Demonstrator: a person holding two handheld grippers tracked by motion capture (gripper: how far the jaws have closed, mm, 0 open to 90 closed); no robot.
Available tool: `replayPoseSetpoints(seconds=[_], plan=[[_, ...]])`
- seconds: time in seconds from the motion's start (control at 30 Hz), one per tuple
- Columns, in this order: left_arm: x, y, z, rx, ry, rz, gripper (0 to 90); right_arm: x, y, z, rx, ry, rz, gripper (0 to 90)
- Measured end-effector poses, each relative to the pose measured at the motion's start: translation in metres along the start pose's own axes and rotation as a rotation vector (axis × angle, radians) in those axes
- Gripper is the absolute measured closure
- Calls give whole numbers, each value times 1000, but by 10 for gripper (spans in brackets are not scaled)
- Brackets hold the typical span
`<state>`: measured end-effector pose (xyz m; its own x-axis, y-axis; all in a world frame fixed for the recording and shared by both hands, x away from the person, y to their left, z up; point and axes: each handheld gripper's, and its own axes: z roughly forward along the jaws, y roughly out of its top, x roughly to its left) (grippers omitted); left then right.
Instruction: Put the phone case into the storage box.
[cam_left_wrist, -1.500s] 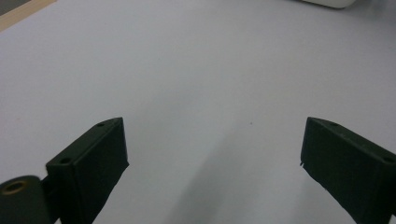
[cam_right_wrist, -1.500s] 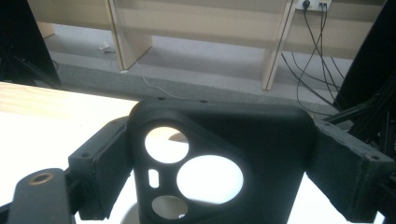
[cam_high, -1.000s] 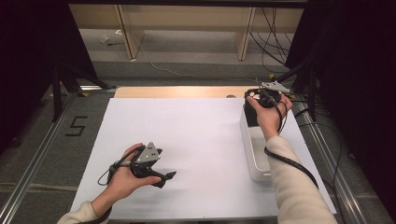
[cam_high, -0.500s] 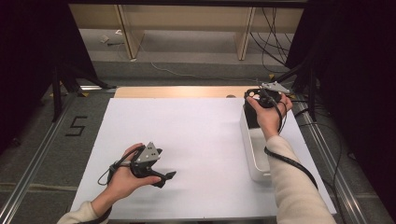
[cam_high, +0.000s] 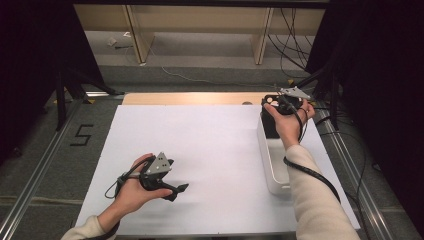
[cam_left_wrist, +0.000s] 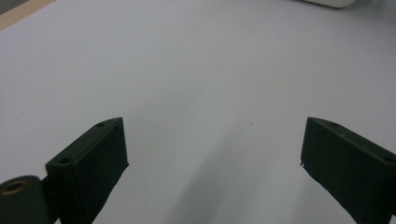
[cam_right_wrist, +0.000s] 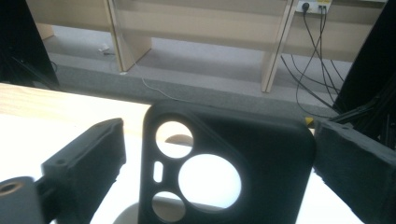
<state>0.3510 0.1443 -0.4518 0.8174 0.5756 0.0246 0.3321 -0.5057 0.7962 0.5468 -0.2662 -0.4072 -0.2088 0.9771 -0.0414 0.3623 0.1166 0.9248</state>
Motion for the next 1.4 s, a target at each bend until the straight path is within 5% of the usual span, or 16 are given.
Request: replayPoseSetpoints(seconds=[0.73,1.4], plan=[[0,0,0,0,3,0,69,0,3,-15,-35,2,-17,5],[0,0,0,-2,6,-4,67,3,-3,-41,-50,57,4,109]])
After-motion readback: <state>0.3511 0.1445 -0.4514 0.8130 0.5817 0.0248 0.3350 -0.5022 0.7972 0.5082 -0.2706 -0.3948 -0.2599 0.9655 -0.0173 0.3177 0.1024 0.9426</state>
